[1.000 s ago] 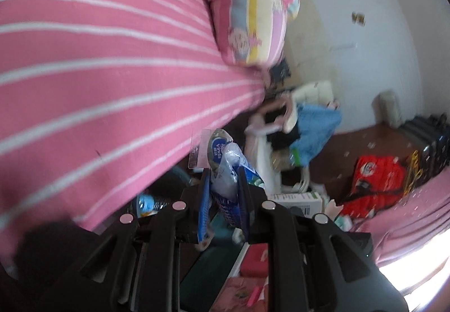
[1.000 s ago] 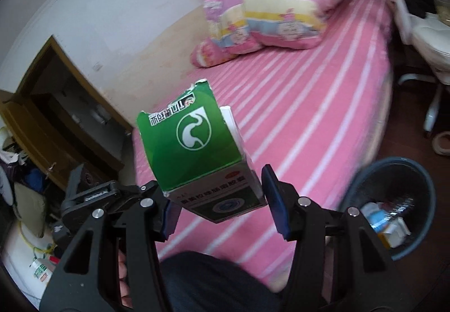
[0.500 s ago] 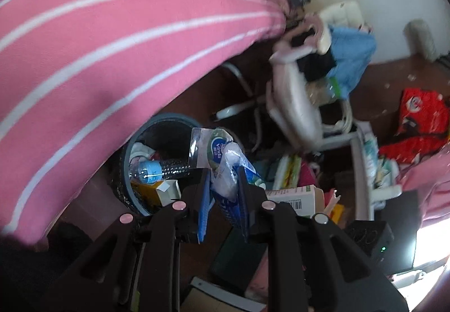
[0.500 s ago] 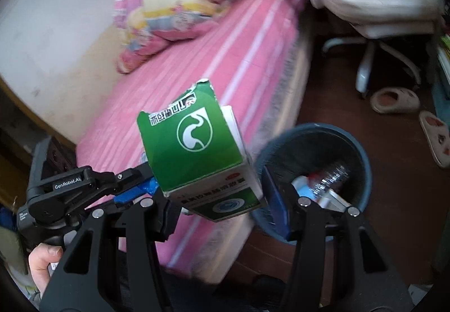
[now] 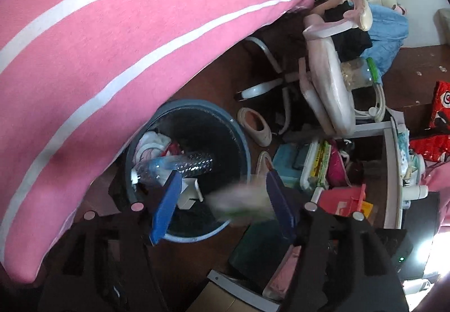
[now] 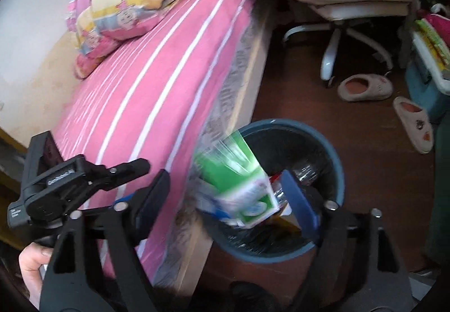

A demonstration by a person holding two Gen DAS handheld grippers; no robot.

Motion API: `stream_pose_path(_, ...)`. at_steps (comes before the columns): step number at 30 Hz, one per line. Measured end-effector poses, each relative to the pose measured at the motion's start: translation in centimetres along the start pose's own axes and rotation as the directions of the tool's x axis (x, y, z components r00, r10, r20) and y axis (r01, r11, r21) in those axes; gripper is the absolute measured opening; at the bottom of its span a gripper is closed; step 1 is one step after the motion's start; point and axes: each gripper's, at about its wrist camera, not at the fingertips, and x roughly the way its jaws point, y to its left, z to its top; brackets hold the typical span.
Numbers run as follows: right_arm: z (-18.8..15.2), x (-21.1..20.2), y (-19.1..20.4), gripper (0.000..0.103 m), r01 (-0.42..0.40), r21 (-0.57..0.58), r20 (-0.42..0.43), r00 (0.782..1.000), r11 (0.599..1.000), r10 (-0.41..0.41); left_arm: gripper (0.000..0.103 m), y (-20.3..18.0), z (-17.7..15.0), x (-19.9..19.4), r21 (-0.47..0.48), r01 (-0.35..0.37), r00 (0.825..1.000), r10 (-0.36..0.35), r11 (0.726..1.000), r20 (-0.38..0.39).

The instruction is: Collect trash

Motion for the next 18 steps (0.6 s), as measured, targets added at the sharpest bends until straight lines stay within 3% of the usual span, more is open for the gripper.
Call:
stream_pose_path(9,0.0,-0.8,0.1,0.084,-0.015,0.025,-0.032,0.999,1.000,0.016,0.075,-0.5,-0.6,-2.0,0.017,0.014,0.999,-0.015,1.000,0.048)
stream_pose_path(14,-0.6,-3.3,2.6,0.084,-0.065,-0.023,-0.010,0.998,0.998,0.065,0.078,-1.0,-1.9,-4.3,0.018,0.049,0.995,-0.050,0.999,0.086)
stream_pose_path(18,-1.3,-5.6,5.3,0.087,-0.113,-0.070,0.009,0.993,0.991,0.113,0.083,-1.7,-3.4,-8.2,0.042,0.069,0.983,-0.075,0.997,0.166)
